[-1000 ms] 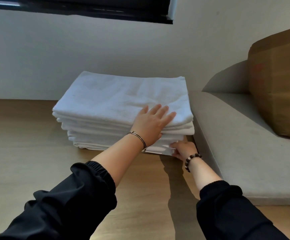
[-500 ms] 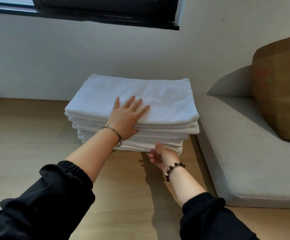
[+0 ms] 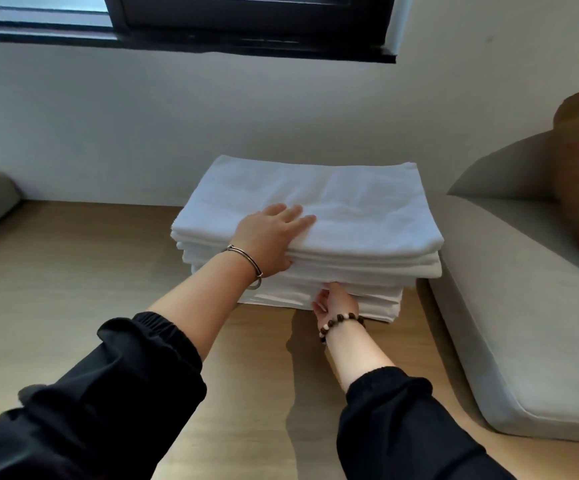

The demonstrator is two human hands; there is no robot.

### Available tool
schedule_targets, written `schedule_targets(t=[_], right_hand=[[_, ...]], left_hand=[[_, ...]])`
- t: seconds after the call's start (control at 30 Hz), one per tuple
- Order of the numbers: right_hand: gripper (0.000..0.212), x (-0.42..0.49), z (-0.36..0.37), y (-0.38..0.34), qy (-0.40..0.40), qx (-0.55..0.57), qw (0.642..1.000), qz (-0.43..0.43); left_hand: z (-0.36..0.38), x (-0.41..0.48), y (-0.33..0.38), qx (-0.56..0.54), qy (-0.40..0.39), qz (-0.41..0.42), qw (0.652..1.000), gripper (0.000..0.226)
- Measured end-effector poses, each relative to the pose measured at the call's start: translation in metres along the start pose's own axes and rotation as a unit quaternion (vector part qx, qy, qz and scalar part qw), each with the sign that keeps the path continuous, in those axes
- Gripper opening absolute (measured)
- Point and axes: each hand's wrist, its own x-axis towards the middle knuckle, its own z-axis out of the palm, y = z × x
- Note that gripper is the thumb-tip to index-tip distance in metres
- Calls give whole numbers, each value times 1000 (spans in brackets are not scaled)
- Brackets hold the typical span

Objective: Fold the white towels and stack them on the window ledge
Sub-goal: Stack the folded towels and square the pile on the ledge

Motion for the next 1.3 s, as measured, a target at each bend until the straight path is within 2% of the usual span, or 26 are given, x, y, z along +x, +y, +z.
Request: schedule_targets(t=[0.13,0.3,0.37,0.4,0.47,0.5,0.73,0.83,0.9,0.97,1.07,1.3], right_hand=[[11,0,-4,-2,-49,15,999,-5],[16,4,-14,-4,-110,36,993,-14],[16,5,-17,0,-88,-11,996,-31],[20,6,-16,4,-60,-73,994,-55],[37,4,-12,8,1,-187,976,-108],[43,4,-9,10,18,-205,971,-120],[39,3,-7,11,16,-241,965,-102],[34,-4,-16,2,-20,-261,963,-68],[19,-10,-26,-5,-36,-222,972,-74],[9,-15,-35,-12,-42,-127,985,-110],[11,-25,-41,-26,-48,-30,990,-133],[22,-23,-45,-33,-39,38,990,-129]], left_hand=[[-9,3,-2,-2,-3,0,1000,79],[-11,3,1,5,6,6,1000,79],[-6,2,1,16,2,12,1000,80],[-3,1,1,23,-4,12,1000,81],[2,0,0,35,-6,11,999,82],[4,-1,1,39,-4,14,999,83],[10,-4,3,38,-12,19,999,85],[12,-4,3,24,-8,11,1000,85],[12,-2,3,15,-6,7,1000,84],[14,-1,4,10,1,2,1000,83],[15,-2,5,8,6,0,1000,82],[12,-1,6,16,-6,-8,1000,78]])
